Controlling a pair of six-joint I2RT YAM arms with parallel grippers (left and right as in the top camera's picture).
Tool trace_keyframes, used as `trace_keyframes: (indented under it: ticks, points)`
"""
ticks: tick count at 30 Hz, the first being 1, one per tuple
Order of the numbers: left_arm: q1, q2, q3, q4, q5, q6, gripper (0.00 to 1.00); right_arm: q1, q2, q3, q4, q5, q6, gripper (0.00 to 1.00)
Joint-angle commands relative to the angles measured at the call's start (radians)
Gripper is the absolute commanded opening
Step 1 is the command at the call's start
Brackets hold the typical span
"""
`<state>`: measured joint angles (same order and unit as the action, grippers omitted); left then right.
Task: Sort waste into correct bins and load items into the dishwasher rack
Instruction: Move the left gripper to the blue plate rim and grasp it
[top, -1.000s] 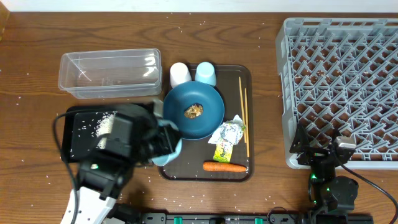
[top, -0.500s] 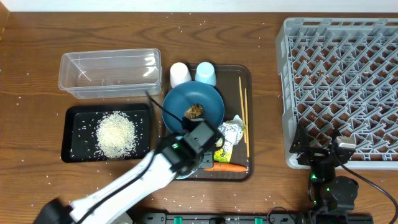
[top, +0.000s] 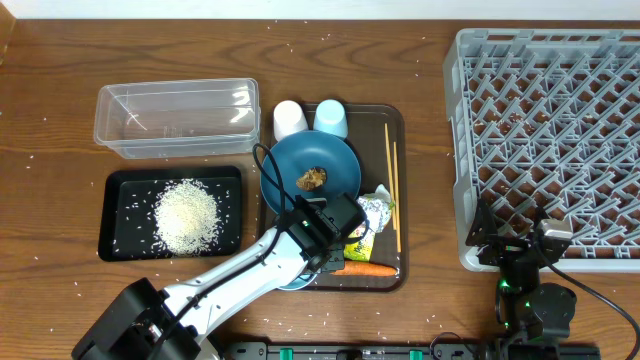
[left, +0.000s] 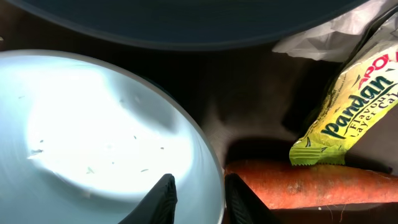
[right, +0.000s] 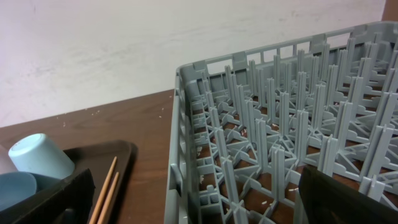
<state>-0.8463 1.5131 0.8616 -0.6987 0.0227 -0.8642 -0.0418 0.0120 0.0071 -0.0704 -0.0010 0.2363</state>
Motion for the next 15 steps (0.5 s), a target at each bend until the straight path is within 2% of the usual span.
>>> trace_keyframes:
  ticks: [1, 8, 13, 15]
  points:
    - [-0.002, -0.002, 0.023, -0.008, -0.004, 0.010, 0.28, -0.017, -0.003, -0.002, -0.004, 0.003, -0.006, 0.99]
    - [-0.002, -0.057, 0.149, -0.100, -0.037, 0.098, 0.28, -0.017, -0.003, -0.002, -0.004, 0.003, -0.006, 0.99]
    - [-0.001, -0.087, 0.199, -0.105, -0.103, 0.112, 0.29, -0.017, -0.003, -0.002, -0.004, 0.003, -0.006, 0.99]
    - [-0.001, -0.088, 0.207, -0.092, -0.102, 0.123, 0.32, -0.017, -0.003, -0.002, -0.004, 0.003, -0.006, 0.99]
